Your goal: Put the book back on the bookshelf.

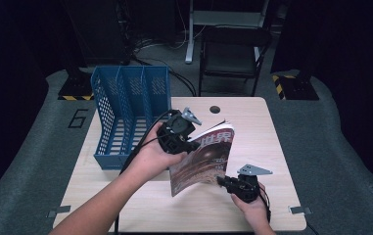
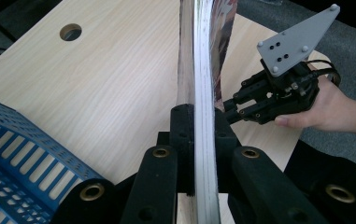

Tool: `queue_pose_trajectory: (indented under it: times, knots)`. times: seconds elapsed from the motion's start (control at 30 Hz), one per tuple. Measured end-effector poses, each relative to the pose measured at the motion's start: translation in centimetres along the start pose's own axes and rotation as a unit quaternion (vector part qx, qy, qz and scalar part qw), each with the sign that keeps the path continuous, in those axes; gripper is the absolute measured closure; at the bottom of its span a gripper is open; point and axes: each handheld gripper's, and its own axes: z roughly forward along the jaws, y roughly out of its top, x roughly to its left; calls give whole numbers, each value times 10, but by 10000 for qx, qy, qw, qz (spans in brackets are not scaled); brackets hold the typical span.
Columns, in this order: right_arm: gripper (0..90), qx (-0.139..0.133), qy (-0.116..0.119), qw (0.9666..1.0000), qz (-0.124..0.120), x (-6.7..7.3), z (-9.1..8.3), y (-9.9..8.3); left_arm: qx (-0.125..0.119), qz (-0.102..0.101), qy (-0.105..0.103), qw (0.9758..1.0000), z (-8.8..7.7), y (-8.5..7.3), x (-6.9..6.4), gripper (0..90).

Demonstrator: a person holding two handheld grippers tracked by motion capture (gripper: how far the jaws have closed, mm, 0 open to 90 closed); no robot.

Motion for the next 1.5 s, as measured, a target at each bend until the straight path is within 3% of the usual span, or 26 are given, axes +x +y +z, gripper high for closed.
queue_pose_trajectory:
  times: [0.1,0.43,0.8,1.0,1.07,1.1,1.3,1.37,1.5]
  knots:
    - [830,-91,135,9998,-114,5,-2,4,-36,-60,50,10000,-8,1,3,838]
    - [836,-241,266,9992,-178,20,-3,10,-75,5,140,9999,-24,2,9,838]
    - [832,-383,383,9981,-289,33,-4,14,-37,-37,64,10000,-43,0,18,838]
    - [753,-504,408,9974,-308,34,-6,17,-51,-133,-4,9999,-52,-3,25,839]
    - [727,-521,427,9975,-206,32,-7,17,-83,-165,-3,9998,-56,-5,26,838]
    - [709,-530,346,9978,-211,31,-7,17,-83,-156,19,9998,-58,-5,27,838]
    - [631,-459,403,9981,-129,31,-4,15,-109,-207,273,9994,-67,-9,33,838]
    - [619,-394,292,9984,-274,32,-2,14,-92,-267,339,9990,-70,-10,37,838]
    - [616,-325,251,9987,-291,31,-1,12,-85,-347,405,9985,-76,-15,45,838]
